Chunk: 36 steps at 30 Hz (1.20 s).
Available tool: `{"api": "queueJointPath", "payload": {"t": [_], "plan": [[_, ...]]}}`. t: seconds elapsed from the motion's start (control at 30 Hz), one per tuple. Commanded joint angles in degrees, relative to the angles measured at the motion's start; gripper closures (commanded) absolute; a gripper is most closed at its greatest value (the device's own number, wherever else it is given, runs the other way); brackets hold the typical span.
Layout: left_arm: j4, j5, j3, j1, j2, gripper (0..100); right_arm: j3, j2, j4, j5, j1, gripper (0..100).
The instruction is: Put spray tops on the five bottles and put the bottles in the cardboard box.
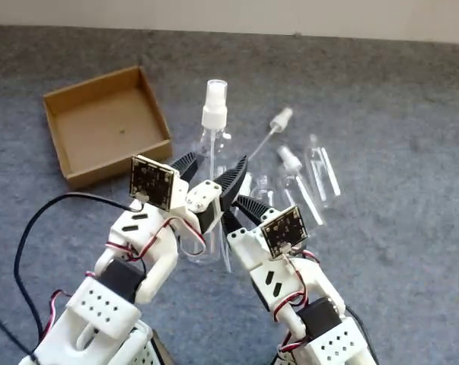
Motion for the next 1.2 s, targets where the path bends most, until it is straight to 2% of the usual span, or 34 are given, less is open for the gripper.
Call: {"api": "queueJointPath", "payload": {"t": [0.0,0.23,0.47,0.63,0.73,0.87,1.0,1.17], "plan": [[8.0,0.4,-0.5,0.7,-8.0,94,5.9,-0.5,-0.4,0.2,1.9,98.1],[17.0,0.4,-0.4,0.5,-16.4,93,5.9,-0.5,-0.4,0.2,1.9,98.1],[19.3,0.3,-0.3,-0.7,-20.8,93,5.9,-0.4,-0.3,0.2,1.9,98.1],[19.3,-1.1,0.7,-5.9,-23.4,93,5.9,-0.4,-0.2,0.2,1.9,98.1],[19.3,-7.7,1.5,-11.8,-24.7,93,5.9,-0.7,1.9,0.2,1.9,98.1],[19.2,-8.7,1.3,-22.1,-23.3,93,5.9,-0.8,2.4,0.2,1.9,98.1],[19.0,-8.8,-2.4,-28.3,-17.3,93,5.9,-0.8,2.4,0.2,1.9,98.1],[19.0,-8.9,-14.7,-31.9,-2.9,93,5.9,-0.7,2.4,0.2,1.9,98.1]]}}
